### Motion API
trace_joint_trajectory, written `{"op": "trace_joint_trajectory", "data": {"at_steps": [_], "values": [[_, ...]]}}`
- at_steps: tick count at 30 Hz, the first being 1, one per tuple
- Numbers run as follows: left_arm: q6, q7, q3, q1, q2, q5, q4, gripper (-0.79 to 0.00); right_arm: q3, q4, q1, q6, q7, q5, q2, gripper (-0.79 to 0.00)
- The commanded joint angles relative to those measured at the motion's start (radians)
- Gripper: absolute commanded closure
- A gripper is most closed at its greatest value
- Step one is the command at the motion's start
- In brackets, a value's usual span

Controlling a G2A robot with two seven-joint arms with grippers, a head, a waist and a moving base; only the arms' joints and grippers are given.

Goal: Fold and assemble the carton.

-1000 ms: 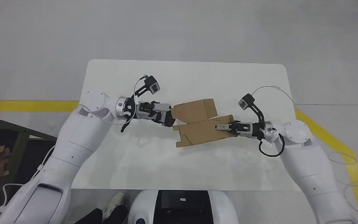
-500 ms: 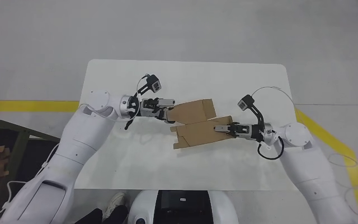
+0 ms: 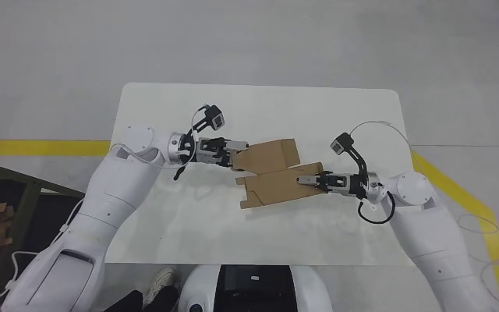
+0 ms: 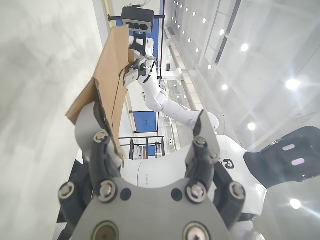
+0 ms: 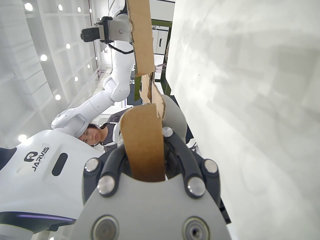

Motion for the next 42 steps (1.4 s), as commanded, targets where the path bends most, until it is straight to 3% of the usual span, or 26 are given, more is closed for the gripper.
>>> {"op": "trace_joint_trajectory", "data": {"at_steps": [1, 6, 14, 18, 21, 24, 28, 29, 30, 42], "values": [[0.005, 0.001, 0.001, -0.001, -0.001, 0.009, 0.004, -0.376, 0.001, -0.002, -0.001, 0.000, 0.000, -0.002, 0.001, 0.000], [0.020, -0.001, 0.006, -0.003, -0.002, 0.038, 0.012, -0.308, 0.003, -0.007, -0.003, 0.001, -0.002, -0.009, 0.002, 0.000], [0.045, -0.003, 0.014, -0.009, -0.004, 0.088, 0.023, -0.342, 0.008, -0.016, -0.007, 0.005, -0.008, -0.023, 0.006, 0.000], [0.049, -0.003, 0.015, -0.011, -0.005, 0.111, 0.023, -0.222, 0.013, -0.020, -0.009, 0.007, -0.010, -0.029, 0.008, 0.000], [0.051, -0.005, 0.018, -0.011, -0.005, 0.126, 0.022, -0.062, 0.015, -0.024, -0.011, 0.008, -0.011, -0.031, 0.009, 0.000], [0.054, -0.008, 0.020, -0.012, -0.006, 0.138, 0.022, -0.003, 0.016, -0.026, -0.012, 0.012, -0.015, -0.032, 0.010, 0.000], [0.056, -0.009, 0.021, -0.013, -0.007, 0.144, 0.024, 0.000, 0.018, -0.028, -0.014, 0.013, -0.018, -0.035, 0.011, 0.000], [0.057, -0.009, 0.021, -0.013, -0.008, 0.145, 0.025, 0.000, 0.018, -0.029, -0.014, 0.014, -0.019, -0.035, 0.012, -0.345], [0.057, -0.010, 0.020, -0.013, -0.008, 0.143, 0.025, 0.000, 0.018, -0.030, -0.014, 0.015, -0.019, -0.038, 0.012, -0.785], [0.030, -0.030, -0.005, -0.003, -0.006, 0.129, -0.013, 0.000, 0.111, 0.026, -0.037, 0.000, -0.104, -0.089, 0.032, -0.785]]}}
